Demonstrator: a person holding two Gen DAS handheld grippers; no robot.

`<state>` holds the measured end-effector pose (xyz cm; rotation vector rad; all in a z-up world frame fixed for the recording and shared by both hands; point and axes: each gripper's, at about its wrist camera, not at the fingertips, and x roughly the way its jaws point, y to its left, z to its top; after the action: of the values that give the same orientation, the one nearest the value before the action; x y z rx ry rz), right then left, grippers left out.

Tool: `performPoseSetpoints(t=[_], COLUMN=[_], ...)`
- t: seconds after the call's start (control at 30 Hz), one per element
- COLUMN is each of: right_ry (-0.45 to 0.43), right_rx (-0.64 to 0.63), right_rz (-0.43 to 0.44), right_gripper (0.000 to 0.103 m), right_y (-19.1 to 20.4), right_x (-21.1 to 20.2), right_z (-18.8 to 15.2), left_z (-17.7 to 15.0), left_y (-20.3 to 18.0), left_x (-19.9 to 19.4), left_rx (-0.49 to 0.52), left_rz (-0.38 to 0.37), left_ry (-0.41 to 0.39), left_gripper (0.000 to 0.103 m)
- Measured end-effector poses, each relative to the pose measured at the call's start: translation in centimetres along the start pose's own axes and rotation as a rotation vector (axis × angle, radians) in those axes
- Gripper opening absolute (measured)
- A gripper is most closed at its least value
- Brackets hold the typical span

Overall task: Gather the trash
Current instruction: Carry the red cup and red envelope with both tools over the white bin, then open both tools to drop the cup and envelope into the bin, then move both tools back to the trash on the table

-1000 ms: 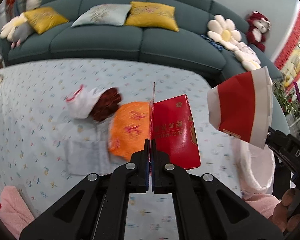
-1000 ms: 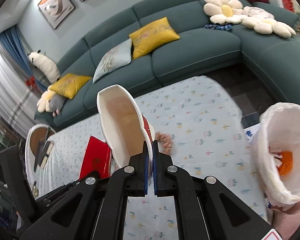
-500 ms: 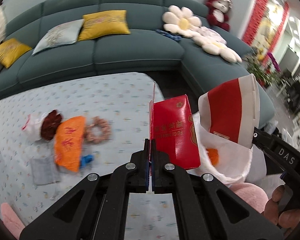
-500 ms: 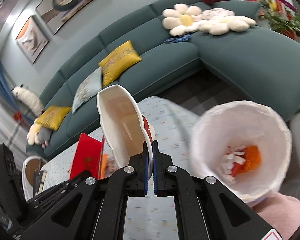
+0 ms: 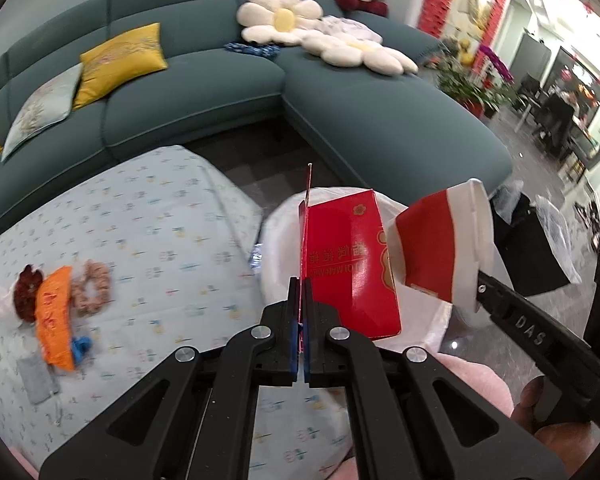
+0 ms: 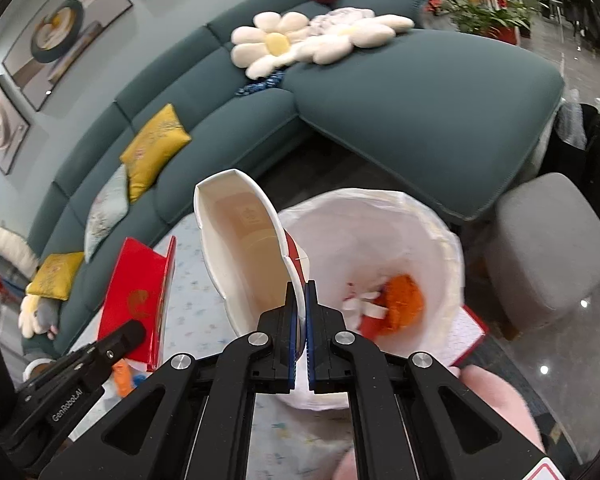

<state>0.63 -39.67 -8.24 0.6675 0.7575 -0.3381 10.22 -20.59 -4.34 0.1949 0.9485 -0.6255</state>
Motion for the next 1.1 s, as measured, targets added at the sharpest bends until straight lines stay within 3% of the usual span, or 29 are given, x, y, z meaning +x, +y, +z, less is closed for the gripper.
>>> performPoseSetpoints(t=[0.1, 0.2, 0.27, 0.33, 0.73, 0.77, 0.8, 0.87, 1.1], right_ry=[0.01, 0.006, 0.001, -0.018, -0.025, -0.027, -0.028, -0.031, -0.036], right_rx=[-0.009, -0.026, -0.022, -0.012, -0.022, -0.021, -0.02, -0.019, -0.03], right_rz=[-0.034, -0.07, -0.065, -0.064, -0.068, -0.072, -0.073, -0.074, -0.071], right_gripper=[0.006, 0.017, 0.036, 0.041, 0.042, 0.042, 0.042, 0.042, 0.042], right_y=[-0.8, -1.2, -1.5, -1.8, -1.7, -1.8, -1.8, -1.9, -1.2], right_x=[0.4, 0.5, 0.3, 0.0, -0.3, -0.4, -0.4, -0.6, -0.8], right_z=[0.2, 0.5, 0.7, 0.9, 1.1, 1.2, 1.2, 1.2, 1.2], left_z=[0.2, 0.5, 0.6, 0.7, 1.3, 1.3, 1.4, 1.5, 1.3], left_y=[-1.1, -1.8, -2.1, -2.4, -3.7, -3.8, -3.9, -4.0, -3.4], left_x=[0.9, 1.8, 2.2, 2.5, 3.5, 3.5, 3.5, 3.2, 2.7], left_rx=[0.014, 0.013, 0.017, 0.024, 0.035, 0.038, 0.037, 0.026, 0.021], left_rz=[-0.006, -0.013, -0.011, -0.007, -0.013, -0.008, -0.003, 0.009, 0.017], left_ry=[0.015, 0.03, 0.036, 0.04, 0.055, 0.055, 0.054, 0.035, 0.023], left_gripper=[0.001, 0.001, 0.001, 0.001, 0.005, 0.015, 0.034, 0.051, 0.05])
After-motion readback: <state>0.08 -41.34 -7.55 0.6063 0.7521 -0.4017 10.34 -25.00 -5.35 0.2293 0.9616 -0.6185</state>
